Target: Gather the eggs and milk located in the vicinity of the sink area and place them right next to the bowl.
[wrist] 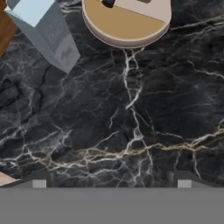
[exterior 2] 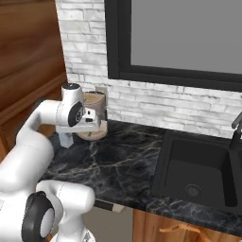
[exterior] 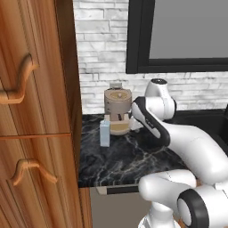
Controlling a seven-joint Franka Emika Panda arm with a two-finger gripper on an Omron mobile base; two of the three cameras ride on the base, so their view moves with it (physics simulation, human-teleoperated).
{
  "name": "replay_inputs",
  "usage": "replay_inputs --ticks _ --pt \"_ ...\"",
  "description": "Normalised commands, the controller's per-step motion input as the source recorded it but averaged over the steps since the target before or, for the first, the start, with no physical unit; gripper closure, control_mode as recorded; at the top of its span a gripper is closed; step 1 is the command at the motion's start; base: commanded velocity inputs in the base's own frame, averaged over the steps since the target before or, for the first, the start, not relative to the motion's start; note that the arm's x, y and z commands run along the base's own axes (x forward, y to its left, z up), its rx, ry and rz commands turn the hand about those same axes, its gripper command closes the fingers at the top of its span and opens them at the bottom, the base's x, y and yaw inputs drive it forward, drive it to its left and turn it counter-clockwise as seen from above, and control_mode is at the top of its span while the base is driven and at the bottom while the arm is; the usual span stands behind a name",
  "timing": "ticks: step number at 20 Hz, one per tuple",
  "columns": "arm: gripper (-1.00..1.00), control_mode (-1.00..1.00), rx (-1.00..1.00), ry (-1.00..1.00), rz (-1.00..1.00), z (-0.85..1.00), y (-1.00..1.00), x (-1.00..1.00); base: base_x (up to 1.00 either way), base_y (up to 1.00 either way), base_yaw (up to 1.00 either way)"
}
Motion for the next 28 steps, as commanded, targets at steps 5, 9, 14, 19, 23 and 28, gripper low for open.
replay_inputs --ticks 5,9,14,19,23,28 --pt "-1.00 -1.00 0.03 0.11 -0.02 0.73 1.00 -0.03 0.00 0.00 0.00" --pt "-1.00 -1.00 0.00 0.20 -0.08 0.39 0.46 0.00 0.00 0.00 0.00" --pt "-1.00 -1.00 0.01 0.04 -0.11 -0.01 0.10 0.37 0.00 0.00 0.00" --pt "-1.00 -1.00 0.02 -0.14 -0.14 -0.12 0.24 0.30 0.00 0.00 0.00" --pt "-1.00 -1.00 0.00 -0.22 -0.11 -0.15 0.16 0.08 0.00 0.00 0.00" --pt "-1.00 -1.00 0.00 -0.07 -0.14 -0.16 0.03 0.39 0.00 0.00 0.00"
